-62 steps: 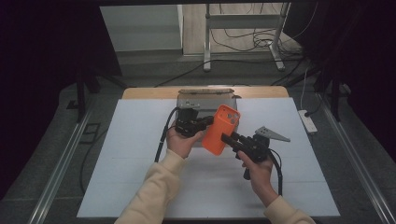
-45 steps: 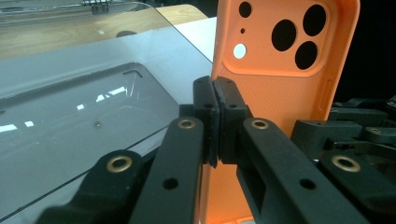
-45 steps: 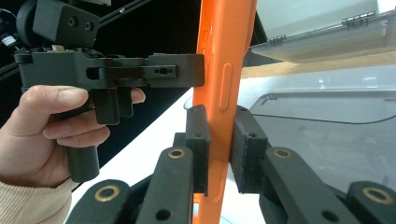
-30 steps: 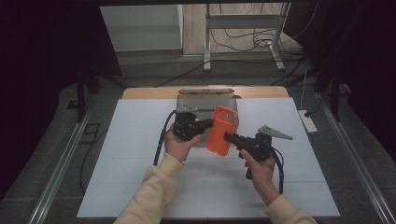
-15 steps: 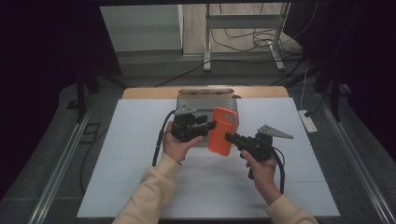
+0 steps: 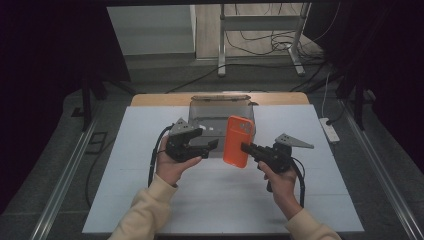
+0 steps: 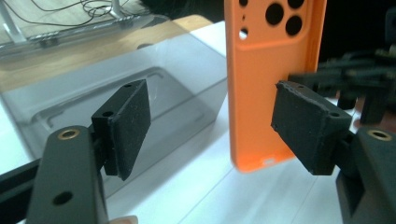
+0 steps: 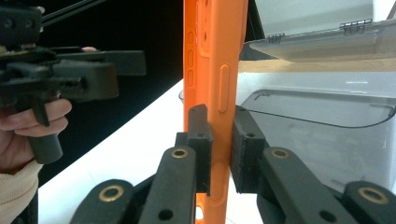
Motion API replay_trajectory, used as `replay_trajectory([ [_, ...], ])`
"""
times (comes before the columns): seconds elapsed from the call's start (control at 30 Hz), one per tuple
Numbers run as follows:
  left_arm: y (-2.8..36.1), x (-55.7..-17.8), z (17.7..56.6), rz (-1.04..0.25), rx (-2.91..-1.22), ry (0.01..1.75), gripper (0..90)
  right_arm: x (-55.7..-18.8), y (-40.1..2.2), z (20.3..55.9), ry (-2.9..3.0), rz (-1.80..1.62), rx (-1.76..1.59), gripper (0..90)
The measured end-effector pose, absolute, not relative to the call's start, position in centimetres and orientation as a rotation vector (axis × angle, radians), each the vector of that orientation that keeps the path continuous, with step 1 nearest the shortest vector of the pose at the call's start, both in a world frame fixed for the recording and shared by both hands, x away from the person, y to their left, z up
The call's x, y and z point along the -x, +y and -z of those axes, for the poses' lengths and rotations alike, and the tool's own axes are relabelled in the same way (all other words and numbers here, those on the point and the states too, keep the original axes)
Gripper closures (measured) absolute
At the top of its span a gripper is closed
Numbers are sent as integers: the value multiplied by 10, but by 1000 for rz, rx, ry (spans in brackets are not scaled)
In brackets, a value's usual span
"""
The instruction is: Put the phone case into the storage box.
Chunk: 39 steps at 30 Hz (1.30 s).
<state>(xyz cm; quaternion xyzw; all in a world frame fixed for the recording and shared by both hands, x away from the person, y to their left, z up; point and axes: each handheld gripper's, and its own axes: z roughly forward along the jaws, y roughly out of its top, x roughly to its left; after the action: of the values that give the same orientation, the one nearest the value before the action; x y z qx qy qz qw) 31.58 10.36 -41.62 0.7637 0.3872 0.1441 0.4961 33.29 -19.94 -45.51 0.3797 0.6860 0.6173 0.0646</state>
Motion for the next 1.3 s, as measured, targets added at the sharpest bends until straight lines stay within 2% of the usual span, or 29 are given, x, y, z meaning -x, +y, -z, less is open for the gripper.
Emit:
replay_trajectory([
  [0.47, 146, -280, 448, -459, -1857, 996, 298, -332, -200, 453, 2101, -1846, -1113, 798],
  [0.87, 180, -262, 480, -441, -1855, 1088, 294, -331, -199, 454, 2108, -1837, -1106, 798],
  [1.3, 191, -259, 492, -401, -1874, 1123, 252, -331, -204, 452, 2114, -1823, -1108, 798],
])
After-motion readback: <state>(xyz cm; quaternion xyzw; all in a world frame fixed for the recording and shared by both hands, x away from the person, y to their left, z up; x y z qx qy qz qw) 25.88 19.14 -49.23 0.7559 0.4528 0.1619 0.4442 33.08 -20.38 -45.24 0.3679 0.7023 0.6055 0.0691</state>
